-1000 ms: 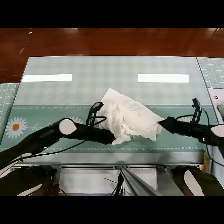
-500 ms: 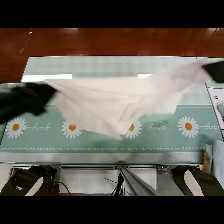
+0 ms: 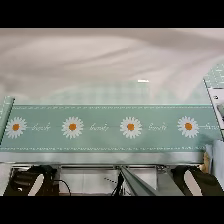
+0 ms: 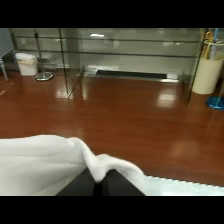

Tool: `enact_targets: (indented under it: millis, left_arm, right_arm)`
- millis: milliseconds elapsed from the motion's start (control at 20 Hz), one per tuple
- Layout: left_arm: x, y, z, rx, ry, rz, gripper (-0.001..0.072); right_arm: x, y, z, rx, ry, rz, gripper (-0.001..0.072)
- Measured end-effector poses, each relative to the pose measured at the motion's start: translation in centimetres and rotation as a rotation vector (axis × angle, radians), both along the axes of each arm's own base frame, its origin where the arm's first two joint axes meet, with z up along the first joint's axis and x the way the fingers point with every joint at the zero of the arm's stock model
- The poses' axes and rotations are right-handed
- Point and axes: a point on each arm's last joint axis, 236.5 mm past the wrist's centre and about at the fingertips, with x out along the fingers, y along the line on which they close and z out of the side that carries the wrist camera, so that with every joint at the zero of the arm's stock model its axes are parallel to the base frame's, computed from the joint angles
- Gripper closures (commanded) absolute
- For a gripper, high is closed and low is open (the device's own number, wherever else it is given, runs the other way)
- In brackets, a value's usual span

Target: Fold the shirts.

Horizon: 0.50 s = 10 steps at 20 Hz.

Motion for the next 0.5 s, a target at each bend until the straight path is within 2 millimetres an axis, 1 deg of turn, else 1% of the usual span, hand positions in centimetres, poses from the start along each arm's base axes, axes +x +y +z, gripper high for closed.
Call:
enact_targets:
  millis: [100, 150, 200, 300, 350, 500]
  left_arm:
    - [-1.4, -0.1, -0.2, 0.017, 0.031, -0.007, 0.0684]
    - [-1.9, -0.3, -0.6, 0.023, 0.055, -0.014, 0.0684]
    - [-2.2, -0.4, -1.3, 0.027, 0.09, -0.021, 0.0684]
    - [-2.5, -0.9, -3.6, 0.036, 0.204, -0.045, 0.0684]
    - [-2.6, -1.2, -4.9, 0.041, 0.265, -0.058, 0.0684]
    - [-1.6, -1.4, -10.1, 0.087, 0.496, -0.068, 0.0683]
  right_arm:
    - [-1.9, 0.1, -0.2, -0.021, 0.037, -0.011, 0.0684]
    - [-2.6, 0.2, -0.7, -0.025, 0.062, -0.012, 0.0684]
    - [-3.3, 0.4, -1.5, -0.025, 0.105, -0.008, 0.0684]
    - [-4.3, 0.7, -4.2, -0.029, 0.232, 0.007, 0.0684]
    - [-4.8, 0.9, -5.9, -0.028, 0.315, 0.019, 0.0684]
    - [-5.3, 0.4, -10.2, -0.015, 0.514, 0.017, 0.0684]
